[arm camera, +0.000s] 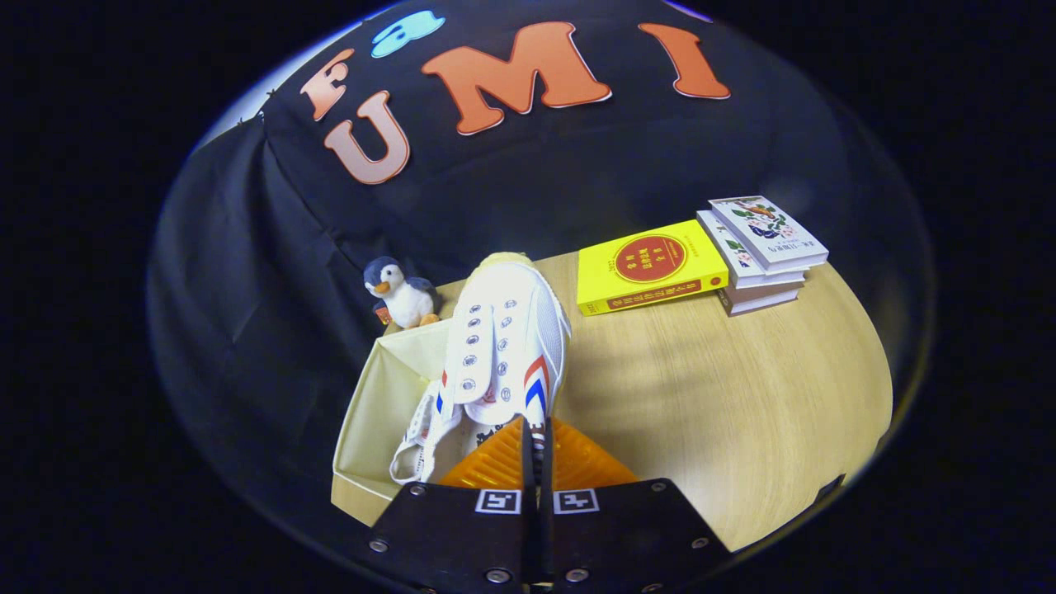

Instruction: Open the storage box then place both shoes into the box .Put the left shoe in first, then the right shoe, with the right side of both shoes facing outward in a uniform manner.

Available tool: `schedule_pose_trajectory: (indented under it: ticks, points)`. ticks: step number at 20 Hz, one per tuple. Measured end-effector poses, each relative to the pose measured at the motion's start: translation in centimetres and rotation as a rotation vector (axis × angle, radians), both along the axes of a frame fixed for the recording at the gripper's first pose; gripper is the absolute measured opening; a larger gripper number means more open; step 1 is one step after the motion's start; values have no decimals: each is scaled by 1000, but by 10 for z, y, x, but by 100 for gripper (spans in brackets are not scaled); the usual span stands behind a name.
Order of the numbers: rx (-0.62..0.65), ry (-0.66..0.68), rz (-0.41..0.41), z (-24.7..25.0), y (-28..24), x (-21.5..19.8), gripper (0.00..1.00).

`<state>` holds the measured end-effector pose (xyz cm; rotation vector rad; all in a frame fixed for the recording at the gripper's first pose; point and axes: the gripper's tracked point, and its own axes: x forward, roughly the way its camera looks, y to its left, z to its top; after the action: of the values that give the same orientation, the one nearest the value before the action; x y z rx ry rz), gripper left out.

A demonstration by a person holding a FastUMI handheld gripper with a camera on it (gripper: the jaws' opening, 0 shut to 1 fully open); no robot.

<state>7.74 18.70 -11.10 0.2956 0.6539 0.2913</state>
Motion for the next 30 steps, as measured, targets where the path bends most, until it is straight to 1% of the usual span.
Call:
schedule_pose_trajectory:
  ticks: [4, 10, 13, 17, 19, 20, 23, 24, 25, 27, 28, 30]
  points:
    - [3, 3, 8, 10, 62, 5, 0]
    - [-85, 39, 35, -9, 124, 6, 0]
    - [-172, 62, 37, -27, 135, 2, 0]
    - [-261, 99, 11, -56, 133, -1, 0]
    - [-316, 125, 12, -66, 133, -8, 3]
    - [-307, 106, 20, -62, 136, -8, 12]
    - [-270, 32, 9, -34, 136, -5, 37]
    - [-259, 15, 7, -24, 133, -4, 57]
    - [-247, 4, 0, -16, 129, -5, 66]
    - [-215, -14, -20, -4, 118, -6, 77]
    - [-205, -23, -28, 1, 112, -6, 87]
    - [-195, -37, -42, 10, 98, -8, 97]
